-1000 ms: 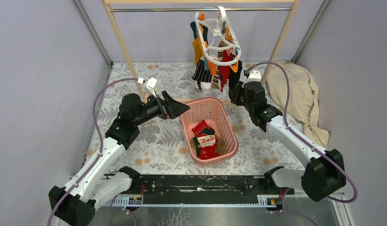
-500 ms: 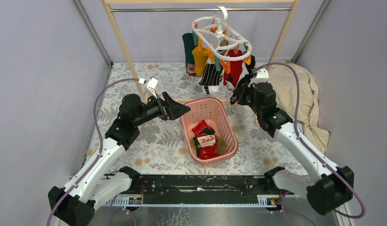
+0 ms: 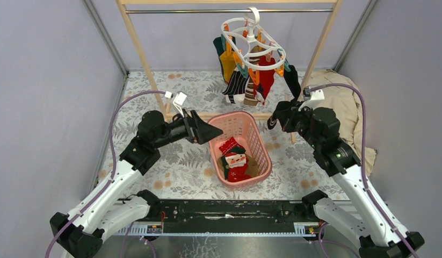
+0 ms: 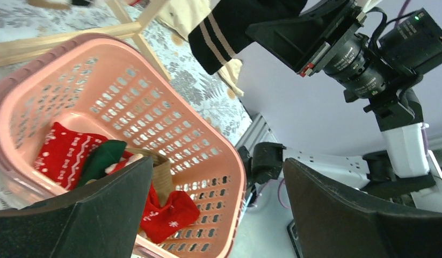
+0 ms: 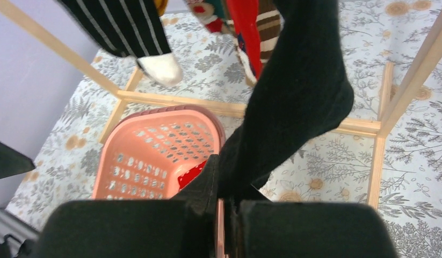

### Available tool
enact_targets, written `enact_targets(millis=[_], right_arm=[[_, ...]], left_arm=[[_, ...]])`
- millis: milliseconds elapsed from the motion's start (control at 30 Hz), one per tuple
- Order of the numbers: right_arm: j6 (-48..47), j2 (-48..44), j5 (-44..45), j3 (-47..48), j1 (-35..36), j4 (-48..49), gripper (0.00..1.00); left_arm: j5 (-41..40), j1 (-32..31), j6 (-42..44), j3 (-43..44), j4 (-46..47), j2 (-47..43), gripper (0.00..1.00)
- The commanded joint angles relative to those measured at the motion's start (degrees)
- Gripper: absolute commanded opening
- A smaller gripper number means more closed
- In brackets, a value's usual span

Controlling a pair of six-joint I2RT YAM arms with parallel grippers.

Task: Remove the socks clipped to the hanger
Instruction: Remove the sock from the hanger.

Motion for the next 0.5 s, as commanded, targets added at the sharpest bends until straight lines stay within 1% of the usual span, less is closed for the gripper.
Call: enact_targets(millis=[0,233,333,467], right_arm=[[1.68,-2.64,-6.07,4.98,-0.17,-4.2,0.0],[6.15,-3.65,-18.97,7.97,-0.17,-7.33,0.0],[8.98,-4.19,-23.17,8.02,-0.19,-6.91,0.0],[13.15,-4.73,-28.05,7.56,-0.21,-5.14,0.0]], left_arm=[[-1.4,-3.09,-0.91,2.39,0.61,-1.31,0.99],[-5.86,-9.52,-1.66,2.5,1.35,-1.72,0.99],[-6.92,-12.22,-2.6,1.32,3.61,-1.77,0.99],[-7.65,-15.53,-4.31,-0.96,9.05,-1.43,0.99]])
